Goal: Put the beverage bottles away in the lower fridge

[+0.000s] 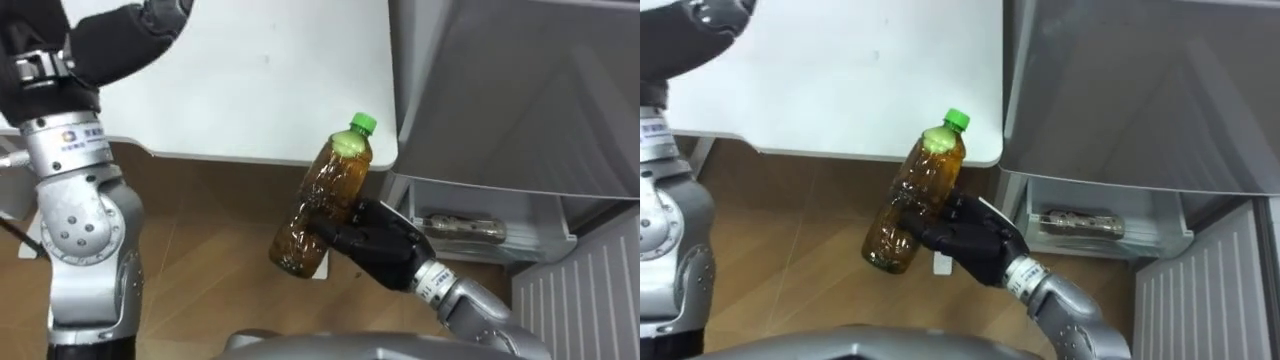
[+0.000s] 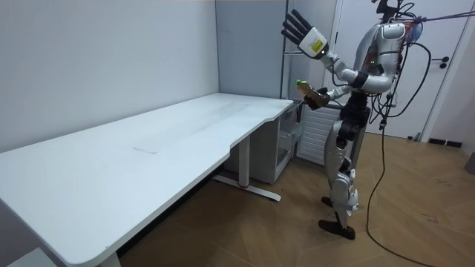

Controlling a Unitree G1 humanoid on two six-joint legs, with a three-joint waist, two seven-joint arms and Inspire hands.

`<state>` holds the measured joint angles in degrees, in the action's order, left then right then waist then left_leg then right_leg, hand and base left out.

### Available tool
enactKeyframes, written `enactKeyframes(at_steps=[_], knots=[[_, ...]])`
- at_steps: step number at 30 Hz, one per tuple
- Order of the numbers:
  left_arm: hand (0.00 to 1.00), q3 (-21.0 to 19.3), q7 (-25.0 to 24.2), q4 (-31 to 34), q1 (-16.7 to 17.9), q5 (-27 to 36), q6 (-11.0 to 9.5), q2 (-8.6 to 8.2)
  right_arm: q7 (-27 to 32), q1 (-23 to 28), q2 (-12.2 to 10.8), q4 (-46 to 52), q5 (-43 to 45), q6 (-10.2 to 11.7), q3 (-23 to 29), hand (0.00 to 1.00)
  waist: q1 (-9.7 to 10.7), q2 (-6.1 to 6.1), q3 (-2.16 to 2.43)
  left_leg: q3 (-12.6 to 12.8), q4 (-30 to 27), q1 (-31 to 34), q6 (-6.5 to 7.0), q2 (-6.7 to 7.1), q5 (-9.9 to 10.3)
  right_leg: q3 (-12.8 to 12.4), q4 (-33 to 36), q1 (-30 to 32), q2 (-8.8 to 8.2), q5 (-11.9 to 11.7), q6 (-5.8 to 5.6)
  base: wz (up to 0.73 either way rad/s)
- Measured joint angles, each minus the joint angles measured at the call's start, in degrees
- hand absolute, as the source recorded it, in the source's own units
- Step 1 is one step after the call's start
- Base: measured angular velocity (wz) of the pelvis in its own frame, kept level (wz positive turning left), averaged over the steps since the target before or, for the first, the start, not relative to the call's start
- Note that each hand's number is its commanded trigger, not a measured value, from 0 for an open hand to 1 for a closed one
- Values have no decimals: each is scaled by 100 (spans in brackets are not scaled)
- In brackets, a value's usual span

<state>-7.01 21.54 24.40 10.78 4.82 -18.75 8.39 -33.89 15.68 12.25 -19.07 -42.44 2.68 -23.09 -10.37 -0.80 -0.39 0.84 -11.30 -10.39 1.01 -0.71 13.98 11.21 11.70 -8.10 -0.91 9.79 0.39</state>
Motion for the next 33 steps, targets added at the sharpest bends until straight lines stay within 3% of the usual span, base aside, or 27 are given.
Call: enactKeyframes(at_steps=[8, 10, 15, 17, 21, 23, 26, 28, 33], knots=[[0, -543, 723, -348, 93, 179, -77, 12, -32, 151, 5, 22, 254, -3, 148, 100, -197, -21, -15, -2, 10, -29, 0, 11, 0, 0, -15, -8, -6, 1, -1, -1], [0, -575, 934, -476, 313, 617, -87, 16, -26, 154, 22, 88, 235, -7, 173, 100, -245, -17, -15, 3, 7, -33, 0, 10, 0, 0, -29, 0, -5, 0, 0, 0], [0, -690, 1171, -1218, 426, 1310, -105, 27, 51, 195, 115, 327, 209, -26, 198, 100, -421, -27, -7, -20, 53, -109, 0, 9, -1, 14, -149, -107, 12, -17, -10, 1], [0, -733, 1177, -1373, 628, 1649, -99, 27, 84, 203, 97, 335, 209, -39, 192, 100, -422, -20, 14, -27, 79, -117, 0, 8, -1, 17, -180, -119, 15, -17, -12, 0], [0, -739, 1162, -2293, 732, 2381, -13, 123, 220, 200, 101, 378, 193, -169, 199, 100, -431, -32, 27, -34, 137, -123, 0, 4, -1, 54, -189, -100, 11, -20, -20, 0], [0, -674, 1157, -2858, 798, 2619, 57, 153, 306, 200, 133, 378, 141, -271, 199, 100, -431, -34, 34, -13, 175, -146, 1, -2, -1, 52, -190, -103, 15, -19, -22, -6], [0, -261, 1084, -4027, 825, 2947, 213, 185, 441, 186, 157, 377, -90, -394, 204, 100, -426, -36, 35, 22, 210, -138, 1, 0, -1, 27, -200, -99, 18, -19, -22, -6], [0, 180, 889, -4831, 987, 3062, 457, 184, 546, 171, 135, 370, -134, -421, 208, 100, -395, -20, 33, 33, 212, -123, 2, -4, -1, 50, -202, -98, 20, -20, -23, -2], [0, 803, 392, -6042, 1254, 3682, 799, 190, 808, 119, 197, 356, -744, -639, 196, 100, -392, 2, 24, 49, 265, -125, 2, -19, 0, 46, -203, -76, 34, -20, -23, -1]])
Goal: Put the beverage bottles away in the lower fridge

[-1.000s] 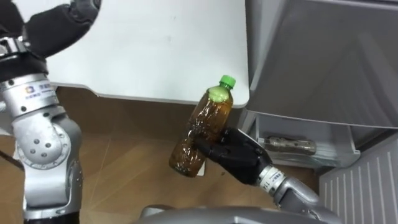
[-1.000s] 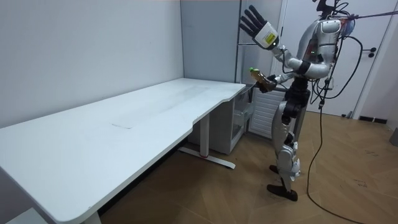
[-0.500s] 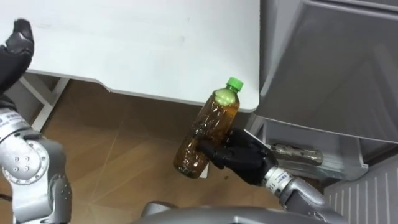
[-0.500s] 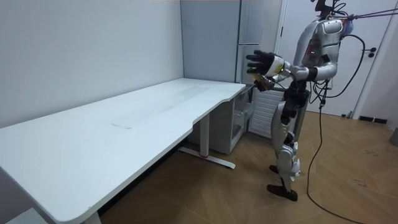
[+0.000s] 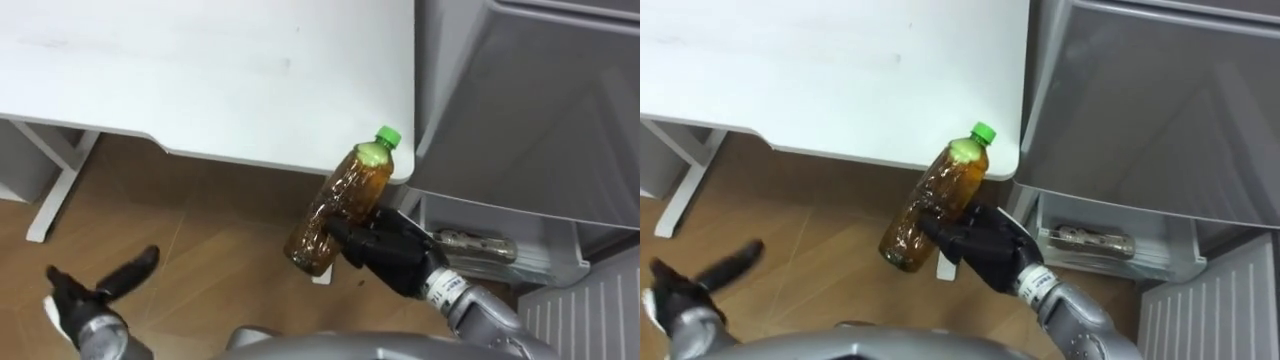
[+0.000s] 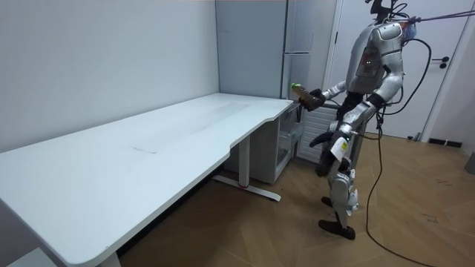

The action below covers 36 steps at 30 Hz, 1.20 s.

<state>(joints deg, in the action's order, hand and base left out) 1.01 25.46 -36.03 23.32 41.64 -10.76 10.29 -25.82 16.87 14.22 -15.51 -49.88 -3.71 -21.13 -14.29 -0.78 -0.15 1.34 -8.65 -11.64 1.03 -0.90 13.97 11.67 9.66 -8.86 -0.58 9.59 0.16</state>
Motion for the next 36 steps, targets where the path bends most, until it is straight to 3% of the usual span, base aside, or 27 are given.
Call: enactKeyframes(at_steps=[7, 10, 15, 19, 24, 36], knots=[[0, 29, -833, -2062, 46, 24, 793, 60, 208, -47, 61, -4, -244, -274, 46, 100, 64, 21, 2, 66, -16, 84, -10, -22, 10, -47, 12, 78, 26, -3, 5, -1], [0, 135, -1146, -2431, 65, -380, 1094, 57, 206, -58, 62, -5, -308, -274, 59, 100, 264, 14, -4, 53, -72, 146, -12, -26, 30, -9, 10, 83, 21, -4, 7, 7], [0, 491, -1536, -2499, -139, -1224, 1397, 55, 206, -70, 91, -60, -417, -278, 57, 100, 581, -4, -12, 59, -113, 236, -18, -26, 28, -39, 45, 164, 23, -11, 18, 0], [0, 602, -1729, -2525, -458, -1949, 1536, 59, 206, -71, 200, -77, -435, -322, 59, 100, 717, 6, -12, 135, -105, 255, -18, -27, 29, -99, 65, 231, 26, -10, 18, -11], [0, 713, -1831, -2477, -608, -2640, 1603, 53, 207, -71, 221, -104, -424, -324, 88, 100, 825, 51, -2, 230, -129, 298, -16, -34, 29, -216, 96, 348, 47, -10, 18, -12], [0, 710, -1991, -2428, -691, -2846, 1648, 38, 360, -35, 163, -184, -633, -324, 622, 100, 1031, -11, -3, 369, -81, 296, -27, -62, 44, -349, 171, 454, 80, -19, 32, -7]])
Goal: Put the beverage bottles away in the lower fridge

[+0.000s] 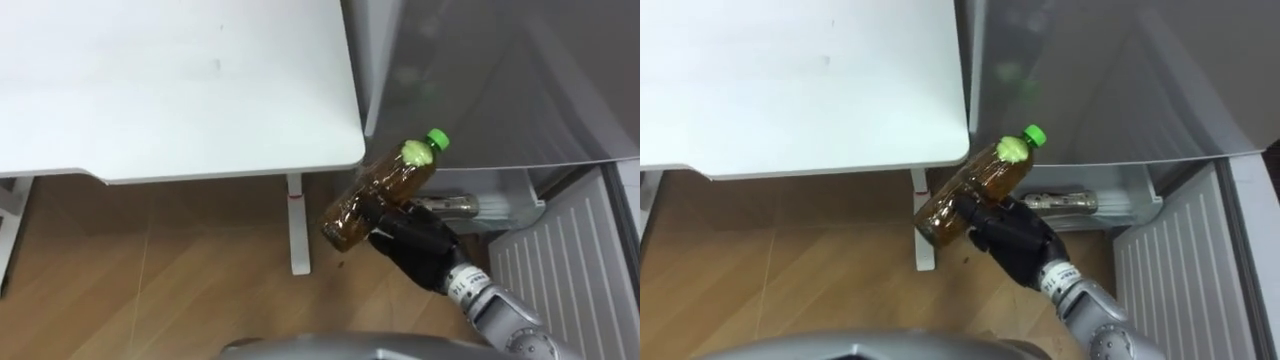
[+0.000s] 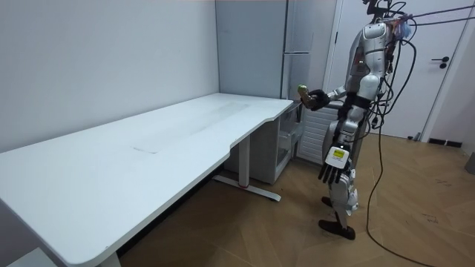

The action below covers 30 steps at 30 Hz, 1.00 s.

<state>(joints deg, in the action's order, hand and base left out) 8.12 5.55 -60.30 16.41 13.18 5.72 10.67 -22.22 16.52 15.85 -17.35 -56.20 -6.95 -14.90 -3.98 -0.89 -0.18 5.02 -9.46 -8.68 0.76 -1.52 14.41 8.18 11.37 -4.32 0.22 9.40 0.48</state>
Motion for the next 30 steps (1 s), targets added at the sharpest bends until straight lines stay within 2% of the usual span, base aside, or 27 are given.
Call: enactKeyframes(at_steps=[6, 15, 20, 23, 25, 30], knots=[[0, -6, -8, 0, -16, 14, 12, -15, 188, -4, -37, -2, 2, 4, 115, 100, 87, -17, 13, 99, -10, 0, 1, -1, 0, -77, 50, 61, 2, -3, 4, -8], [0, -14, 46, 0, -61, 3, 6, -31, 552, -2, -127, -43, -53, 4, 164, 100, 198, -18, 16, 112, -6, -55, 2, -1, -1, -100, 55, 20, 6, -6, 8, 0], [0, -64, 49, 60, -43, 26, 6, -53, 958, -8, -176, -70, -414, 0, 315, 100, 190, -19, -3, 116, 6, -144, 2, -1, 0, -94, 38, -68, 8, -7, 7, 0], [0, -126, 77, 58, 77, 12, 1, -57, 1171, -8, -178, -71, -778, 0, 373, 100, 188, 37, -35, 107, 18, -152, 1, -5, 0, -72, 32, -93, 9, -6, 7, 0], [0, -129, 174, 54, 134, -1, 2, -74, 1254, -11, -179, -124, -1197, 4, 426, 100, 176, 45, -36, 105, 16, -153, 1, -3, 0, -68, 33, -92, 7, -6, 6, 0], [0, -207, 134, 71, 286, 0, 17, -72, 1528, -196, -93, -488, -1549, 5, 520, 100, 145, 73, -32, 88, 12, -154, 2, 3, -1, -84, 22, -86, 5, -5, 4, 0]])
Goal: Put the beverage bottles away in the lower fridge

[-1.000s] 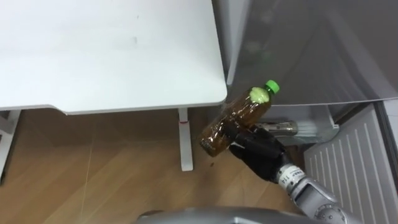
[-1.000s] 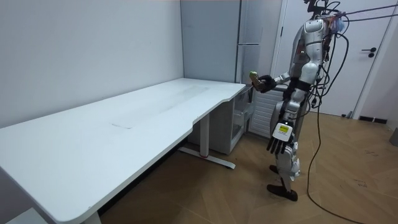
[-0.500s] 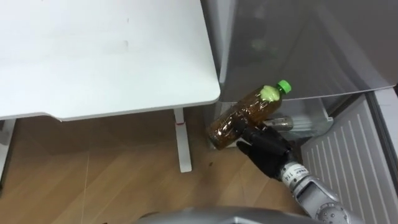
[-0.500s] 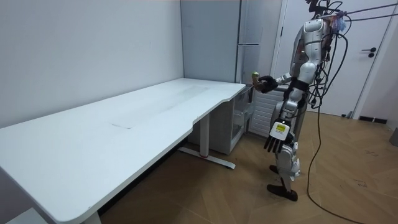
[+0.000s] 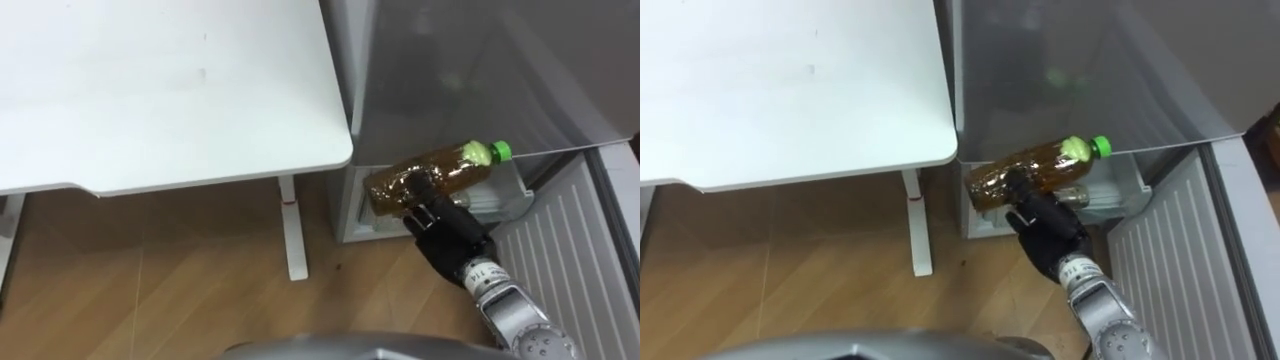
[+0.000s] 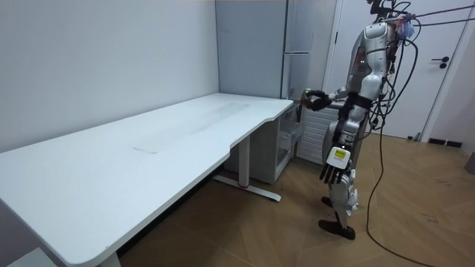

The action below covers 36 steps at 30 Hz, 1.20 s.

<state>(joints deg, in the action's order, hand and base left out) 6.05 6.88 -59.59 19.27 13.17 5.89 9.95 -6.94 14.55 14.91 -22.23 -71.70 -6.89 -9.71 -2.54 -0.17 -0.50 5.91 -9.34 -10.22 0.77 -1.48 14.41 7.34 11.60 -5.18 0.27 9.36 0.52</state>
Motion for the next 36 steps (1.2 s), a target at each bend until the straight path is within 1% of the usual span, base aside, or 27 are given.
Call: enactKeyframes(at_steps=[5, 7, 9, 10, 12, 14, 15, 16, 18, 19, 20, 21, 22, 23, 24, 25, 26, 28, 29, 30, 31, 34, 36], knots=[[0, -180, -141, 59, 104, -2, 2, -5, 253, -236, -4, -433, -271, 3, 363, 100, -79, 23, 0, -42, -34, -12, 2, 7, -1, 41, -10, -35, -17, 7, -8, 4], [0, -230, -174, 173, 195, -14, 10, -7, 391, -428, -2, -658, -464, 5, 623, 100, -65, 45, 3, -125, -45, -7, 2, 20, -2, 75, -68, -94, -20, 22, -23, 17], [0, -353, -252, 220, 205, -42, 33, -11, 526, -522, -1, -669, -576, 9, 863, 100, -70, 57, 0, -146, -51, 10, 2, 20, -2, 91, -100, -111, -17, 24, -22, 13], [0, -413, -273, 229, 219, -45, 52, -10, 579, -599, 11, -680, -679, 62, 933, 100, -80, 62, 1, -159, -57, 19, 1, 20, -2, 133, -100, -114, -21, 32, -18, 11], [0, -518, -310, 237, 212, -71, 103, -8, 615, -734, 29, -756, -803, 113, 1000, 100, -57, 85, 3, -209, -110, 87, 1, 20, -1, 208, -100, -93, -38, 38, -12, 13], [0, -607, -366, 241, 199, -210, 136, 2, 618, -772, 79, -928, -834, 102, 1001, 100, -62, 108, -8, -264, -147, 118, -1, 22, -2, 251, -99, -102, -44, 38, -9, 15], [0, -613, -402, 245, 178, -221, 162, 17, 672, -816, 97, -1124, -914, 103, 1008, 100, -64, 112, -2, -299, -181, 152, -1, 30, -2, 310, -97, -105, -64, 41, -5, 18], [0, -613, -442, 242, 155, -223, 189, 18, 784, -930, 116, -1363, -935, 102, 1026, 100, -77, 122, -9, -320, -221, 199, -1, 39, -2, 364, -83, -81, -86, 43, -5, 15], [0, -614, -506, 242, 114, -269, 249, 18, 877, -1100, 127, -1674, -940, 102, 1102, 100, -93, 113, -6, -362, -265, 307, 1, 55, -3, 382, -60, 5, -103, 48, -8, 12], [0, -611, -515, 243, 15, -273, 294, 30, 881, -1298, 145, -1950, -978, 94, 1106, 100, -88, 115, -10, -375, -350, 453, 1, 67, -4, 385, 28, 138, -122, 68, -10, 10], [0, -613, -516, 243, -27, -279, 319, 39, 888, -1423, 145, -2105, -980, 93, 1106, 100, -88, 90, 2, -379, -393, 532, 1, 71, -4, 386, 83, 224, -132, 75, -6, 5], [0, -611, -514, 237, -126, -281, 358, 58, 945, -1681, 149, -2367, -978, 82, 1106, 100, -84, 69, -8, -387, -463, 682, 11, 81, -12, 409, 203, 396, -177, 83, 7, 0], [0, -611, -510, 235, -202, -279, 363, 81, 955, -1926, 170, -2661, -977, 56, 1105, 100, -76, 81, -30, -397, -525, 841, 22, 100, -40, 433, 317, 569, -203, 91, 18, 4], [0, -604, -508, 235, -270, -279, 361, 93, 958, -2056, 190, -2824, -976, 52, 1099, 100, -81, 83, -39, -402, -567, 937, 25, 105, -44, 441, 346, 652, -216, 90, 20, 10], [0, -581, -507, 236, -427, -277, 360, 123, 962, -2325, 236, -3214, -976, 52, 1096, 100, -83, 75, -46, -435, -683, 1155, 29, 120, -47, 470, 432, 843, -244, 87, 25, 12], [0, -577, -509, 235, -514, -276, 360, 140, 968, -2463, 263, -3407, -975, 52, 1096, 100, -83, 75, -49, -446, -741, 1268, 38, 128, -55, 493, 466, 945, -267, 87, 27, 15], [0, -576, -510, 237, -664, -275, 351, 172, 997, -2709, 309, -3715, -975, 52, 1098, 100, -90, 74, -50, -453, -806, 1427, 49, 140, -84, 524, 565, 1132, -312, 88, 32, 8], [0, -517, -513, 235, -856, -252, 329, 228, 1014, -3086, 375, -4032, -1032, 57, 1097, 100, -123, 64, -68, -439, -937, 1769, 61, 156, -125, 523, 869, 1536, -405, 102, 60, 2], [0, -516, -507, 235, -893, -254, 319, 235, 1013, -3156, 381, -4082, -1040, 57, 1097, 100, -134, 72, -73, -435, -994, 1857, 62, 170, -125, 519, 968, 1647, -431, 120, 70, 0], [0, -513, -508, 219, -997, -257, 318, 254, 997, -3257, 387, -4201, -1092, 60, 1098, 100, -175, 108, -95, -423, -1085, 2010, 62, 221, -125, 491, 1143, 1851, -472, 171, 82, -4], [0, -518, -513, 205, -1099, -262, 318, 260, 988, -3371, 391, -4339, -1114, 59, 1099, 100, -246, 149, -119, -404, -1162, 2162, 63, 224, -125, 437, 1283, 2060, -528, 214, 94, -7], [0, -508, -507, 149, -1321, -256, 313, 256, 983, -3609, 406, -4515, -1115, 55, 1097, 100, -402, 216, -157, -341, -1367, 2579, 60, 230, -125, 369, 1532, 2540, -538, 230, 130, -9], [0, -477, -466, 51, -1427, -240, 270, 269, 979, -3653, 411, -4524, -1126, 53, 1097, 100, -467, 250, -169, -341, -1472, 2801, 54, 229, -125, 373, 1638, 2745, -549, 230, 159, 3]])
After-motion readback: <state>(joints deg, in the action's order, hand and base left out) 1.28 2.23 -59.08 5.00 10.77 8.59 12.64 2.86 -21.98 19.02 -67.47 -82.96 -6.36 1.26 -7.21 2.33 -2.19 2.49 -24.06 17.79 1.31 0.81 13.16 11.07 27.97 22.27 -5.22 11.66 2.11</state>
